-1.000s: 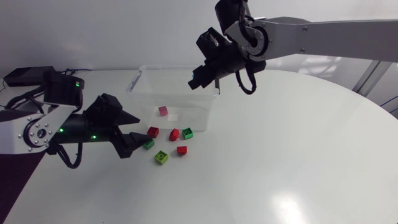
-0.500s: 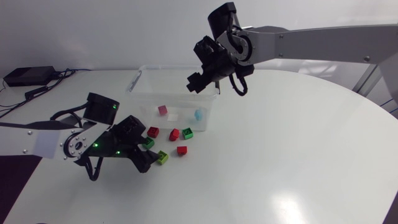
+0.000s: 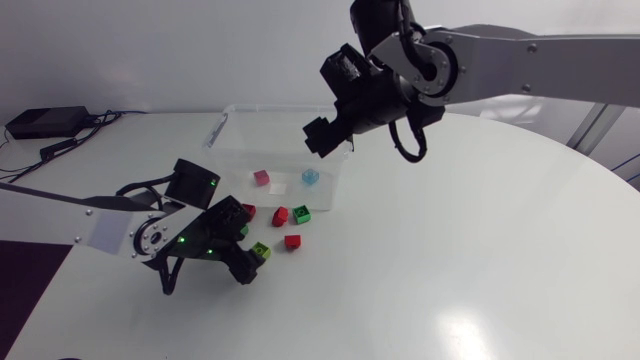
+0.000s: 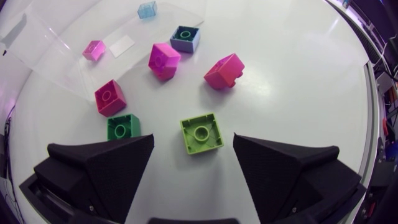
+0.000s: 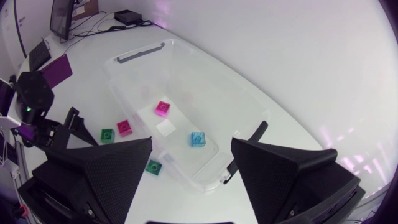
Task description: Place the duplo bricks in the container
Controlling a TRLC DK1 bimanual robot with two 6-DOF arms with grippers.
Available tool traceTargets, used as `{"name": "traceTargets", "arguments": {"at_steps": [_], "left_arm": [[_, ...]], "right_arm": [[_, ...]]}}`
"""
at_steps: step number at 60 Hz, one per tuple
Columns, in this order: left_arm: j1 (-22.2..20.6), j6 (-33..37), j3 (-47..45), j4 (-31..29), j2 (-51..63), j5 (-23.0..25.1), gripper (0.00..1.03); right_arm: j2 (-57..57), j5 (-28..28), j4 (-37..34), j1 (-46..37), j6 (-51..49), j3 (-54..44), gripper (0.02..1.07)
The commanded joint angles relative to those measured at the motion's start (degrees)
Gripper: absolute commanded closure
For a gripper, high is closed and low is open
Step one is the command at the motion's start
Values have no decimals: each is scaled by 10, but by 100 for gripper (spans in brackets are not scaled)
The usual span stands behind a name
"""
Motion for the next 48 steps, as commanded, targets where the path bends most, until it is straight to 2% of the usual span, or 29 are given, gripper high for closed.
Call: {"name": "traceTargets", "arguments": {"at_steps": [1, 7, 11, 16, 21, 37, 48], "left_arm": [[-9, -15, 18, 4, 20, -7, 15], [-12, -17, 26, 4, 36, -9, 16], [-16, -17, 29, 4, 43, -10, 23], [-17, -17, 32, 4, 50, -10, 37], [-18, -17, 34, 2, 58, -10, 61], [-15, -15, 34, -30, 52, -10, 69], [-11, -17, 28, -40, 16, -10, 69]], "right_arm": [[-17, 4, -18, 14, 23, -42, 14], [-29, 5, -18, 34, 34, -81, 14], [-31, 5, -18, 48, 43, -103, 14], [-31, 5, -13, 63, 54, -121, 14], [-26, 6, -15, 76, 67, -126, 14], [-2, 16, -18, 113, 108, -120, 14], [22, 8, -34, 122, 192, -102, 14]]}}
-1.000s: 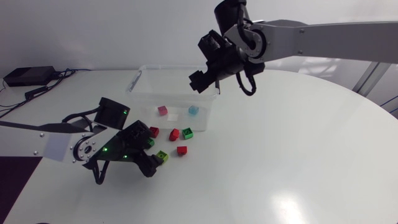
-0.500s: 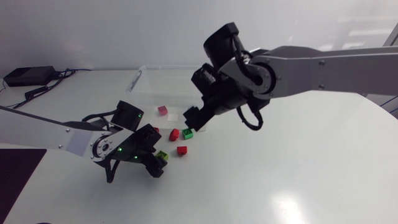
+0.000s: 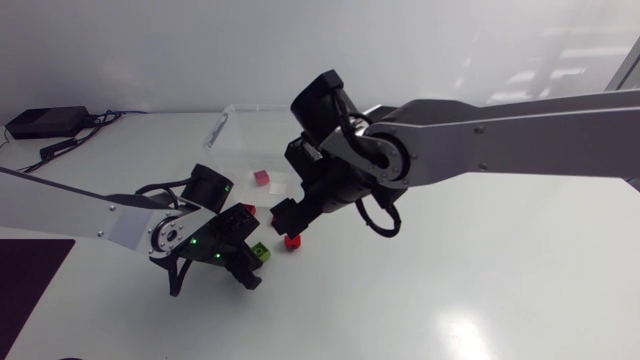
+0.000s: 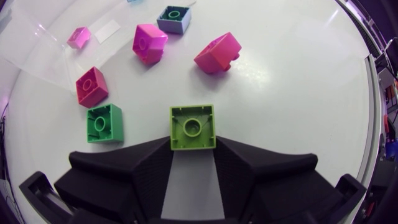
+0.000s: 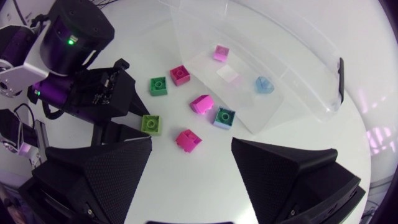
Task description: Place the duplo bricks in the container
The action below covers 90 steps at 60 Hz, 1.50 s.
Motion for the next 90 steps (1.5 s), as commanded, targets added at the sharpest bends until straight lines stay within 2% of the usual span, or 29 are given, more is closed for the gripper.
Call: {"name": "traceTargets", "arguments": {"at_steps": [1, 9, 15, 26, 35, 47, 54, 62, 79, 90], "left_arm": [[4, -15, 5, -8, -28, -5, 69], [17, -15, 4, -15, -53, -5, 69], [32, -15, 6, -21, -76, -5, 69], [60, -13, 8, -28, -139, -5, 69], [80, -8, 10, -38, -213, -6, 69], [120, 9, 41, -51, -297, -6, 69], [132, 11, 62, -52, -309, -6, 69], [137, 12, 79, -49, -311, -6, 69], [138, 4, 146, -24, -268, -5, 69], [139, -3, 201, -4, -220, -5, 68]], "right_arm": [[23, -1, -12, 6, 71, 10, 14], [44, -13, -20, 11, 131, 26, 14], [79, -8, -74, 18, 187, 71, 14], [131, 16, -118, 32, 259, 123, 14], [178, 15, -169, 28, 283, 166, 15], [213, 15, -174, 26, 301, 194, 15], [238, 16, -187, 27, 318, 218, 15], [255, 20, -193, 24, 332, 236, 21], [283, 33, -213, 18, 346, 259, 22], [298, 35, -213, 16, 350, 275, 42]]}}
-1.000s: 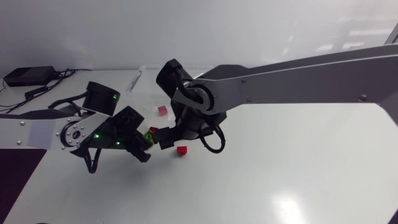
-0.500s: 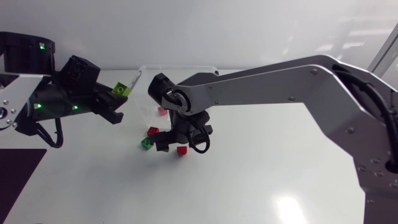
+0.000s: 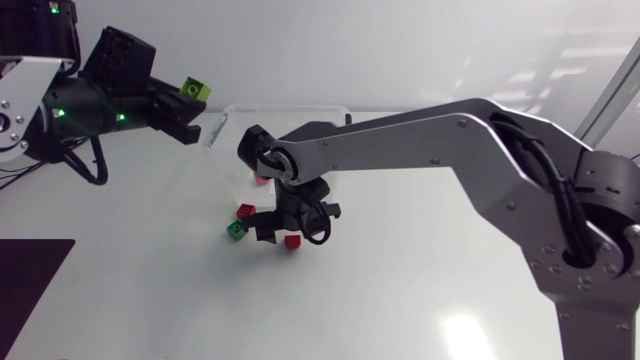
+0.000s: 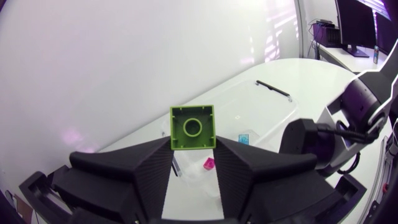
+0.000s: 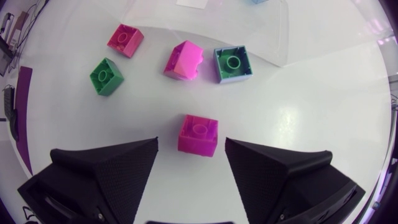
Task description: Place the duplo bricks in the container
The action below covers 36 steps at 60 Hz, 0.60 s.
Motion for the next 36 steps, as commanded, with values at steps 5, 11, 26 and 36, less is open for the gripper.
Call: {"name": "traceTargets", "arguments": {"at_steps": [5, 11, 26, 36], "left_arm": [[10, -13, 60, 15, 54, -3, 68], [10, -17, 82, 23, 89, -2, 68], [10, -28, 128, 45, 176, 0, 68], [9, -37, 168, 47, 228, 1, 68]], "right_arm": [[29, 6, -10, -6, 22, 22, 52], [33, 5, -12, -10, 24, 24, 54], [36, 1, -18, -18, 19, 25, 68], [13, 5, -16, -20, 8, 13, 81]]}}
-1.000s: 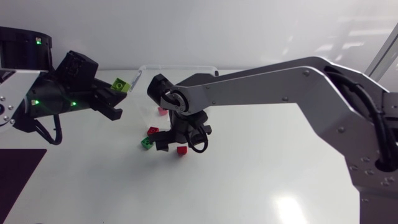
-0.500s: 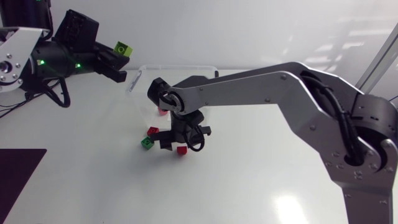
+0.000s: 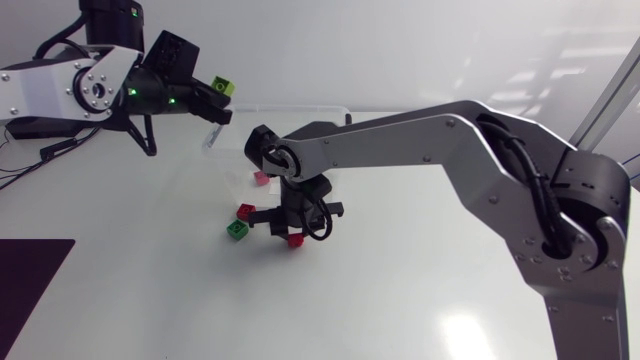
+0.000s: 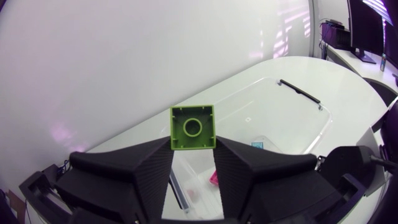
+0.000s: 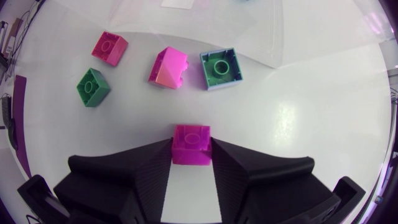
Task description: Place the duplo bricks in the container
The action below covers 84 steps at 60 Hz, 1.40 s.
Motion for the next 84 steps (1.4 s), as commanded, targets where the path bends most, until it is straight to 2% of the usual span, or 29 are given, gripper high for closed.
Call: {"name": "traceTargets", "arguments": {"at_steps": [1, 21, 26, 27, 31, 39, 46, 58, 68, 84], "left_arm": [[3, -19, 39, 10, 31, 1, 68], [-7, -32, 129, -27, 146, -2, 65], [-7, -35, 153, -48, 173, -2, 54], [-7, -35, 163, -60, 182, -2, 47], [-7, -34, 176, -79, 195, -2, 30], [-7, -27, 173, -96, 183, -2, 5], [-3, -24, 152, -107, 144, 0, 5], [19, -7, 105, -153, 49, 39, 6], [29, 28, 21, -177, -32, 75, 6], [36, 107, -135, -174, -104, 104, 6]], "right_arm": [[-9, 5, -9, -3, 1, -4, 81], [-129, 40, 24, 0, -30, -64, 81], [-161, 52, 38, 1, -36, -79, 81], [-172, 53, 41, 1, -38, -83, 81], [-196, 57, 49, 0, -41, -91, 81], [-242, 68, 61, -7, -51, -96, 81], [-270, 71, 67, -14, -58, -89, 81], [-283, 70, 66, -40, -71, -48, 81], [-261, 70, 70, -64, -80, -13, 81], [-185, 66, 95, -97, -93, 41, 80]]}}
